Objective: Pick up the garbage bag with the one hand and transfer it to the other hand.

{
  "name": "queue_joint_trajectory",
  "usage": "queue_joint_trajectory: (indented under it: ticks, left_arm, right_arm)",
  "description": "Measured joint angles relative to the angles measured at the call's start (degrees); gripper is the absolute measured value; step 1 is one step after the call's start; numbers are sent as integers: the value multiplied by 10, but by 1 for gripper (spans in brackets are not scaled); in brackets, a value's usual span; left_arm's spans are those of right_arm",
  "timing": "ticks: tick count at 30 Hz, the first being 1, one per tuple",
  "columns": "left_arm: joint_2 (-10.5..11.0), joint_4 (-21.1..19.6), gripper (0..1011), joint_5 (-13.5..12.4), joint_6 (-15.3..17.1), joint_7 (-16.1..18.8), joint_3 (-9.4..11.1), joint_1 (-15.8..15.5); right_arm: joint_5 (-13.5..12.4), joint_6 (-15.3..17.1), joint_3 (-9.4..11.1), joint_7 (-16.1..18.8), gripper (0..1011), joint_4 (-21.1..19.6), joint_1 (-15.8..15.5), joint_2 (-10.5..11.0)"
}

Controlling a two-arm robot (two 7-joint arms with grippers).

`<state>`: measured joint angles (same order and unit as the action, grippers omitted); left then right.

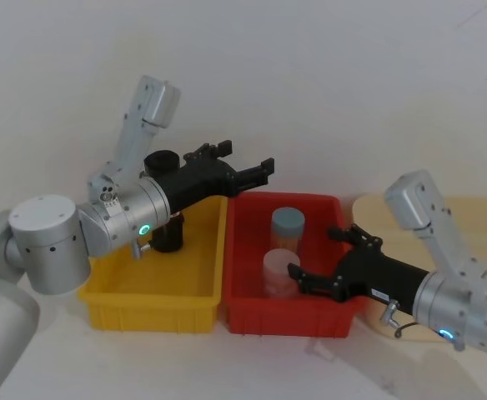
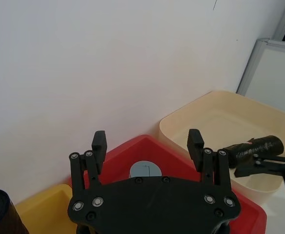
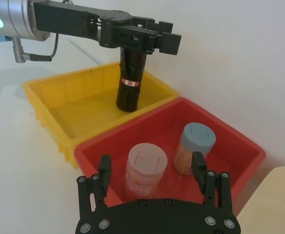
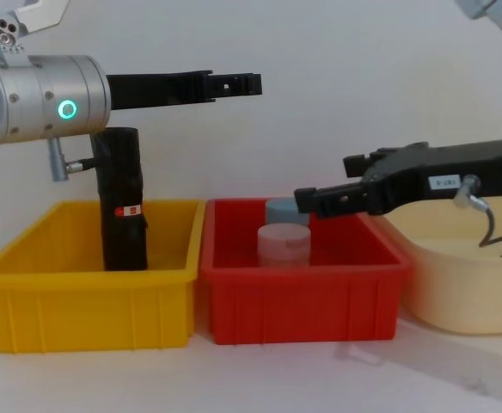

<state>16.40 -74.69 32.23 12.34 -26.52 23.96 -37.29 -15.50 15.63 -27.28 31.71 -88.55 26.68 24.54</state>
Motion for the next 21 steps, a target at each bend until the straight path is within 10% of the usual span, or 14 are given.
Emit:
queue_joint_trajectory:
  ticks: [21]
  left_arm:
    - [0, 0, 1001, 0, 0, 0, 0, 0]
  right_arm:
    - [2, 1, -37, 0, 1004, 88, 53, -41]
